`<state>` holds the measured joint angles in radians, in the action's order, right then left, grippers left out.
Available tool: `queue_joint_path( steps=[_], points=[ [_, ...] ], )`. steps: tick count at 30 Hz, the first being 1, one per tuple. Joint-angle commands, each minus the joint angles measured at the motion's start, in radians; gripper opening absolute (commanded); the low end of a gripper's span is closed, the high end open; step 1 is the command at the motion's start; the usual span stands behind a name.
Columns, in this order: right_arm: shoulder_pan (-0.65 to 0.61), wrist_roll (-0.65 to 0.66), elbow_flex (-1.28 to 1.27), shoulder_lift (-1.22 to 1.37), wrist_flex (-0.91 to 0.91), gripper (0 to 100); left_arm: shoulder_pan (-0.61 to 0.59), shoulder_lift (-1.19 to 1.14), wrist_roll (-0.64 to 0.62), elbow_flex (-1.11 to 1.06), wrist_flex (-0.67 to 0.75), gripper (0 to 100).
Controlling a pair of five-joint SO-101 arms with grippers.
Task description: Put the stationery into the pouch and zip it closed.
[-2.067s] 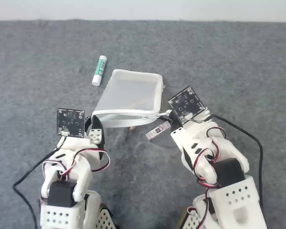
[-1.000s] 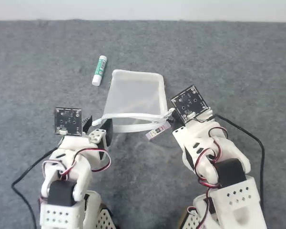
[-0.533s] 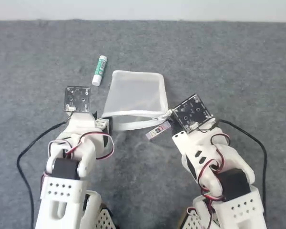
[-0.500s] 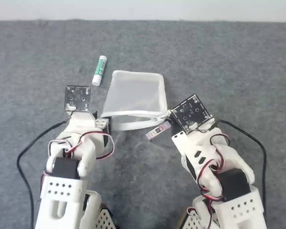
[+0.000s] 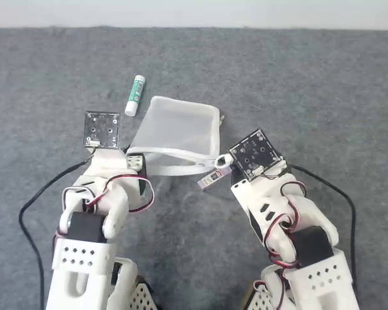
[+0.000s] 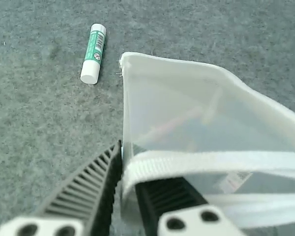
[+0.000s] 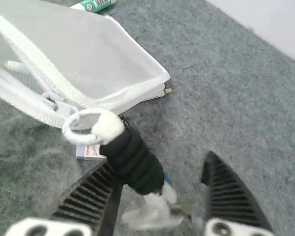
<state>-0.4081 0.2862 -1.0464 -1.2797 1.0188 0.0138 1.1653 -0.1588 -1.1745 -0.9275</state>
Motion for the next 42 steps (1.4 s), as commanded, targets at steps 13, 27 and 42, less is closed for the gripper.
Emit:
queue_joint_path(
  steps=[13, 27, 42],
  points=[
    [0.084, -0.034, 0.006, -0.012, -0.027, 26.6, 0.002, -0.012, -0.009, 0.185, -0.071, 1],
    [0.085, -0.054, 0.02, 0.303, -0.162, 26.5, 0.0, -0.012, 0.068, 0.463, -0.258, 1],
    [0.085, -0.097, 0.018, 0.314, -0.166, 26.5, -0.213, -0.012, 0.069, 0.717, -0.356, 1]
  ],
)
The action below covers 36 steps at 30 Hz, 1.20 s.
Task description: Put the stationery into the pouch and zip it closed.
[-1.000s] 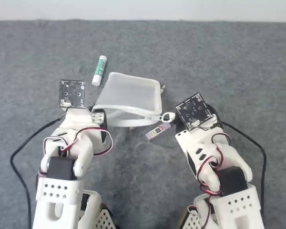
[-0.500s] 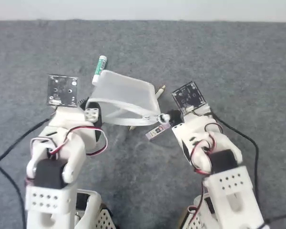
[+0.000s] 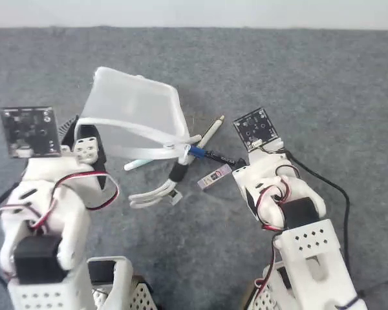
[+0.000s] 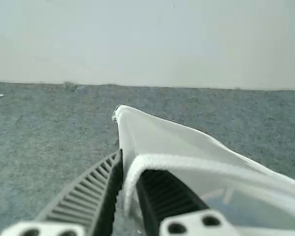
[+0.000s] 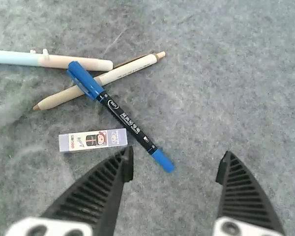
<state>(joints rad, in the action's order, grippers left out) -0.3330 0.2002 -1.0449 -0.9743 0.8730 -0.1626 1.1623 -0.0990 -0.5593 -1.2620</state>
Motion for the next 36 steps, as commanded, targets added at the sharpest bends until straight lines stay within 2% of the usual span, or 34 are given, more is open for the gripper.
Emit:
queue_joint_path(
  steps=[1, 12, 21, 31, 36],
  points=[
    [0.01, -0.011, 0.017, 0.008, -0.019, 26.5, -0.054, -0.009, 0.009, 0.111, -0.028, 1],
    [0.01, -0.009, 0.017, 0.008, -0.015, 26.5, -0.21, -0.009, 0.04, 0.128, -0.078, 1],
    [0.01, -0.006, 0.018, 0.008, -0.01, 26.4, -0.367, -0.009, 0.046, -0.084, -0.015, 1],
    [0.004, 0.026, 0.064, 0.012, 0.024, 26.4, -0.371, -0.014, 0.043, -0.133, -0.014, 1],
    [0.004, 0.028, 0.146, 0.102, 0.027, 26.3, -0.373, -0.118, 0.04, -0.127, -0.009, 1]
  ],
)
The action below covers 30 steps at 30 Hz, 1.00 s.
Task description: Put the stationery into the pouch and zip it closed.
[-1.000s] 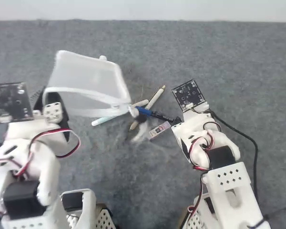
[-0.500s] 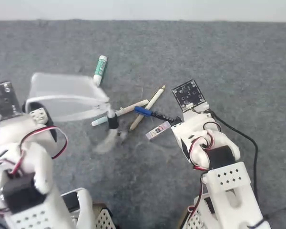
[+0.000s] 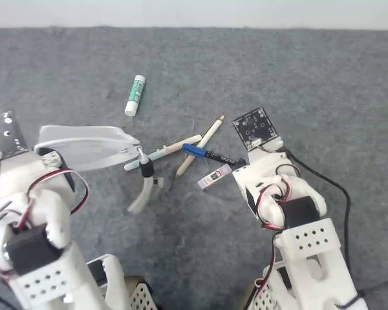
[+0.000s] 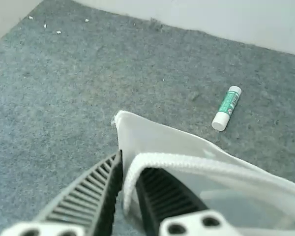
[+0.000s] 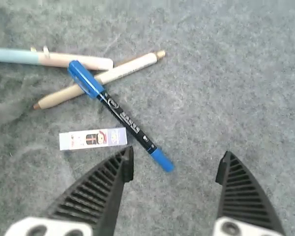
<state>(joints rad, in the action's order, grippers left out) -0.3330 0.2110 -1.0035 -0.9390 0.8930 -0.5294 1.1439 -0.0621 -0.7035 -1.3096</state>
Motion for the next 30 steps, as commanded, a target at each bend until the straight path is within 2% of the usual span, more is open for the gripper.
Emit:
queue_joint_path(
  steps=[1, 9, 12, 21, 30],
  points=[
    [0.004, 0.018, 0.137, 0.102, 0.016, 26.3, -0.006, -0.129, 0.003, 0.024, 0.04, 1],
    [-0.094, 0.023, 0.428, 0.407, 0.122, 26.3, -0.08, -0.215, 0.003, 0.053, 0.034, 1],
    [-0.13, 0.08, 0.491, 0.51, 0.124, 26.3, -0.1, -0.213, 0.003, 0.048, 0.034, 1],
    [-0.143, 0.146, 0.703, 0.845, 0.124, 26.3, -0.106, -0.215, 0.003, 0.024, 0.038, 1],
    [-0.219, 0.186, 0.898, 1.086, 0.125, 26.3, -0.106, -0.213, 0.002, 0.024, 0.034, 1]
  ],
)
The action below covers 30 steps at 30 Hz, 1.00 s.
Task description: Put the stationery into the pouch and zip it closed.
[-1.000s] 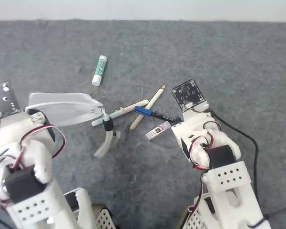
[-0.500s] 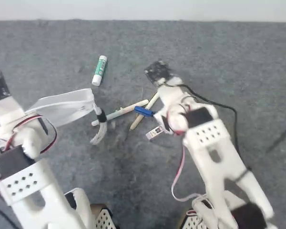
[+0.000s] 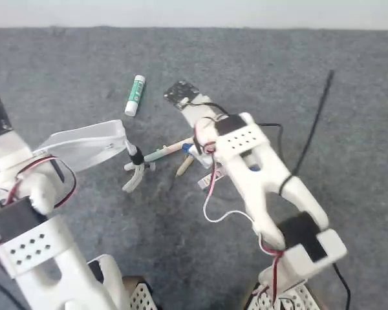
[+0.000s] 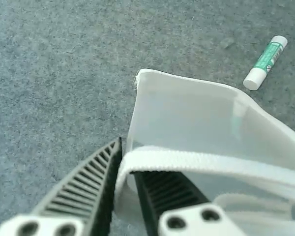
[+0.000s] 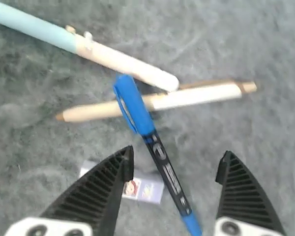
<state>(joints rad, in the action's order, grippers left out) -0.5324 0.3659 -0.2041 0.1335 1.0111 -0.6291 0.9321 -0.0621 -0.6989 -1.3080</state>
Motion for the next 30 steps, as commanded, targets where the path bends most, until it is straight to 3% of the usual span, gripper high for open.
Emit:
queue_joint_path(
  steps=[1, 10, 16, 24, 30],
  points=[
    [-0.024, 0.044, 0.114, 0.035, 0.007, 26.3, -0.006, -0.002, 0.002, 0.019, 0.032, 1],
    [-0.021, 0.049, 0.21, 0.205, 0.007, 26.2, -0.003, -0.002, 0.002, 0.01, 0.032, 1],
    [-0.024, 0.052, 0.227, 0.255, -0.001, 15.4, -0.002, -0.002, 0.002, 0.01, 0.032, 1],
    [-0.024, 0.052, 0.227, 0.285, 0.005, 14.3, -0.002, -0.002, 0.002, 0.008, 0.032, 1],
    [-0.019, 0.052, 0.227, 0.278, 0.001, 2.5, -0.002, -0.002, 0.002, 0.008, 0.031, 1]
  ],
)
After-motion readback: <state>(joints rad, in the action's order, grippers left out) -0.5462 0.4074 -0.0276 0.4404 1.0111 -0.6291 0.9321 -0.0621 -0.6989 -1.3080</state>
